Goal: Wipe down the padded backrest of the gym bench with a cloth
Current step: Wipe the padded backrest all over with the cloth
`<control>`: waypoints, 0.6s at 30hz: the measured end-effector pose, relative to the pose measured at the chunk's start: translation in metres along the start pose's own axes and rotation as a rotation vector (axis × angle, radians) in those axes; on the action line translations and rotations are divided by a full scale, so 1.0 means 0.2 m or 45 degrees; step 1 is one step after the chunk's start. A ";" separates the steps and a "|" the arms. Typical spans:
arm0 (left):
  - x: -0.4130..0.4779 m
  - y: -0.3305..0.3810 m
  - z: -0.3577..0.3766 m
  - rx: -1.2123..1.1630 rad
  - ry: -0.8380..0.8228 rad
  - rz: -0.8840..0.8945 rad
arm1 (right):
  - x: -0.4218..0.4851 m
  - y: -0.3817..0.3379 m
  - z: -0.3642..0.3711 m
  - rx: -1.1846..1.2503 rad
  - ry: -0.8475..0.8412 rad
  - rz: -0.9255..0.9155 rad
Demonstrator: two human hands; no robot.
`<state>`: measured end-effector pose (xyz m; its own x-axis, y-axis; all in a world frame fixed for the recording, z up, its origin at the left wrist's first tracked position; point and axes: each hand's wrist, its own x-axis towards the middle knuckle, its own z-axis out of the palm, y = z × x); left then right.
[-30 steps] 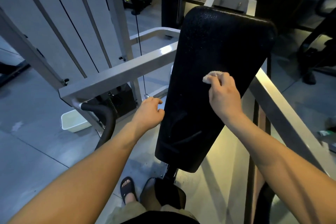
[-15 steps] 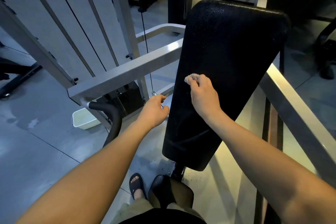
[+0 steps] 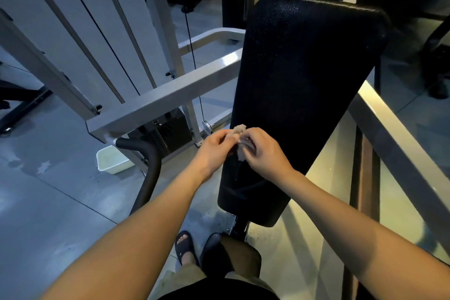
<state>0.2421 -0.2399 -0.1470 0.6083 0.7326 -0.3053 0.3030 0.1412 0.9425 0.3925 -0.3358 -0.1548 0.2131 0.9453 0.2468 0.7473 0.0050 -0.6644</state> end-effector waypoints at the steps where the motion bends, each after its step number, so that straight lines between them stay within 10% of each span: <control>1: 0.00 0.00 0.01 -0.001 0.051 0.050 | 0.01 0.00 -0.02 0.006 -0.023 -0.033; 18: 0.43 0.49 -0.06 0.282 0.551 0.429 | 0.32 0.24 -0.52 -1.308 0.140 -0.713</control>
<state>0.3155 -0.1552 -0.0797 0.3572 0.9245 0.1329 0.3191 -0.2544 0.9129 0.5080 -0.3083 -0.0983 -0.2906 0.8614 0.4167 0.8999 0.0981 0.4248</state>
